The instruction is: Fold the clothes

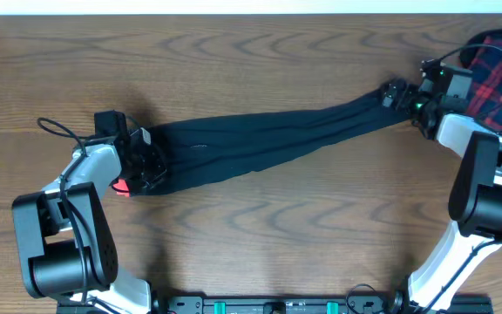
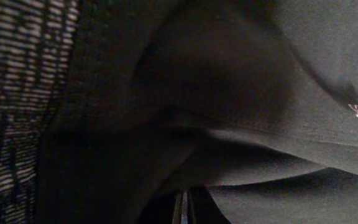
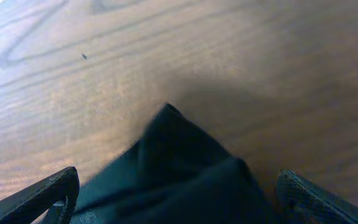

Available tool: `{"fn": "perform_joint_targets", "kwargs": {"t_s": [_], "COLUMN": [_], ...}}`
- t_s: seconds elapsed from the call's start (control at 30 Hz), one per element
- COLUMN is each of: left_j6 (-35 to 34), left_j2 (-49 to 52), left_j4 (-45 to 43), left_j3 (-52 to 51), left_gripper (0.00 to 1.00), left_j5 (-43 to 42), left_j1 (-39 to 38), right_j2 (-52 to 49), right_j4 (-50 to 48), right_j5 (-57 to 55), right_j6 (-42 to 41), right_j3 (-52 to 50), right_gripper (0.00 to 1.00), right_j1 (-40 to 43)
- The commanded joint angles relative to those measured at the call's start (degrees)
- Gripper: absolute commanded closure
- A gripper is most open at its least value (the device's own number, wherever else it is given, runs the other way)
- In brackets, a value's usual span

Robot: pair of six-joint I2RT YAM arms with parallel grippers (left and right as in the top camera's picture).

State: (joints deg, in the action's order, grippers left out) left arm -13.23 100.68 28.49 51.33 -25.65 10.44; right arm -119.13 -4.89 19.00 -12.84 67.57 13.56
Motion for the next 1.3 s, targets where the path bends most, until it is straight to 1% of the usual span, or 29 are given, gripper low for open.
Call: {"fn": "perform_joint_targets", "kwargs": {"t_s": [0.0,0.23,0.33,0.37,0.43,0.47,0.5,0.53,0.57,0.6,0.77,0.83,0.93,0.97,1.03,1.17,1.27], "left_j6": [2.5,2.7,2.7,2.7,2.7,2.7,2.7,2.7,2.7,2.7,2.2,2.2,2.0,2.0,2.0,2.0,2.0], "left_j2": [0.8,-8.1,-12.1,-13.2,-15.2,-16.0,-16.8,-17.5,-18.0,-18.4,-19.3,-19.3,-19.3,-19.3,-19.3,-19.3,-19.3], "left_j4": [-1.3,-6.0,-6.8,-7.0,-7.0,-7.0,-6.9,-6.8,-6.7,-6.5,-6.4,-6.3,-6.3,-6.3,-6.3,-6.3,-6.3], "left_j3": [-1.9,-1.9,-1.9,-1.9,-1.9,-1.9,-1.9,-1.9,-1.9,-1.9,-1.9,-1.9,-2.0,-2.0,-2.0,-2.0,-2.0], "left_gripper": [0.93,0.93,0.9,0.89,0.88,0.87,0.87,0.87,0.87,0.87,0.87,0.87,0.87,0.87,0.87,0.87,0.87], "left_j5": [6.9,6.9,6.9,6.9,6.9,6.8,6.8,6.8,6.8,6.8,4.7,3.4,2.7,2.7,2.7,2.8,2.8], "left_j1": [-0.1,-0.2,-0.1,-0.1,-0.2,-0.2,-0.2,-0.2,-0.2,-0.2,-0.8,-1.4,-3.2,-3.9,-5.3,-7.1,-7.4], "right_j2": [4.0,17.2,20.2,20.2,19.6,19.1,18.5,17.9,17.1,16.4,11.2,8.7,4.7,3.5,1.4,-0.6,-0.4], "right_j4": [3.0,6.3,10.3,11.7,14.9,16.4,17.4,18.0,18.4,18.5,17.4,15.8,12.6,11.9,12.2,17.2,23.2], "right_j5": [0.9,1.1,3.9,3.9,2.4,1.2,0.3,0.0,0.0,0.0,0.0,-0.3,-0.7,-0.7,-0.7,-3.8,-7.6], "right_j6": [1.4,6.5,12.1,13.6,16.3,16.4,16.4,16.4,16.3,16.3,16.3,16.3,16.1,16.1,16.1,15.5,15.4], "right_j3": [-0.1,-0.1,-0.1,-0.1,-0.1,-0.1,-0.1,-0.1,-0.1,-0.1,-0.1,-0.1,-0.1,-0.1,-0.1,-0.1,-0.1], "right_gripper": [0.01,0.01,0.01,0.03,0.14,0.25,0.43,0.5,0.53,0.53,0.42,0.38,0.29,0.28,0.28,0.29,0.35], "right_j1": [2.4,2.0,-0.9,-2.1,-4.5,-5.6,-6.4,-7.0,-7.5,-7.9,-8.9,-8.9,-8.9,-8.9,-8.9,-8.9,-8.4]}}
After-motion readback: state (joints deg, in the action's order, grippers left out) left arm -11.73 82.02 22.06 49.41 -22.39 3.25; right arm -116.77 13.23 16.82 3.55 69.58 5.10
